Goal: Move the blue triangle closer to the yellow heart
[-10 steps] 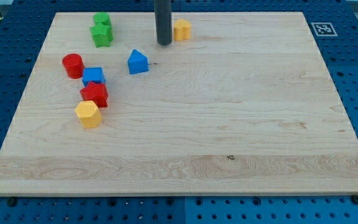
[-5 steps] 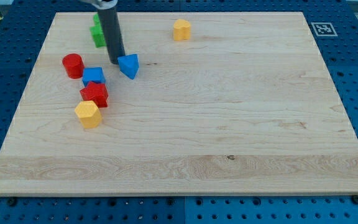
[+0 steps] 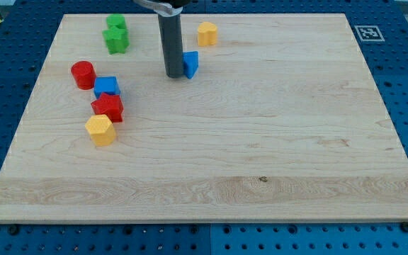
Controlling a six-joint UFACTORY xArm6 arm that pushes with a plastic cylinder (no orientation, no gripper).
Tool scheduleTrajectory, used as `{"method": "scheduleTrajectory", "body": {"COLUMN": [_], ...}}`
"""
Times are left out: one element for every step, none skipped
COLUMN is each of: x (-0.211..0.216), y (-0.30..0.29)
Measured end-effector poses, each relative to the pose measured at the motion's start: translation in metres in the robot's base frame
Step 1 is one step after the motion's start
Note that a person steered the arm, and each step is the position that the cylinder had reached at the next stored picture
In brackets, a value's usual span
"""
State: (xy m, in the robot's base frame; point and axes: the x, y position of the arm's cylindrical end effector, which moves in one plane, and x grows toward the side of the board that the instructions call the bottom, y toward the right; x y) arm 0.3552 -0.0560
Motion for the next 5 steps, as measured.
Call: {"method": "scheduleTrajectory", "body": {"x": [-0.026,-0.048,-0.051,-0.012,0.023], "y": [0.01,0.04,0.052,0.04,0.024]}}
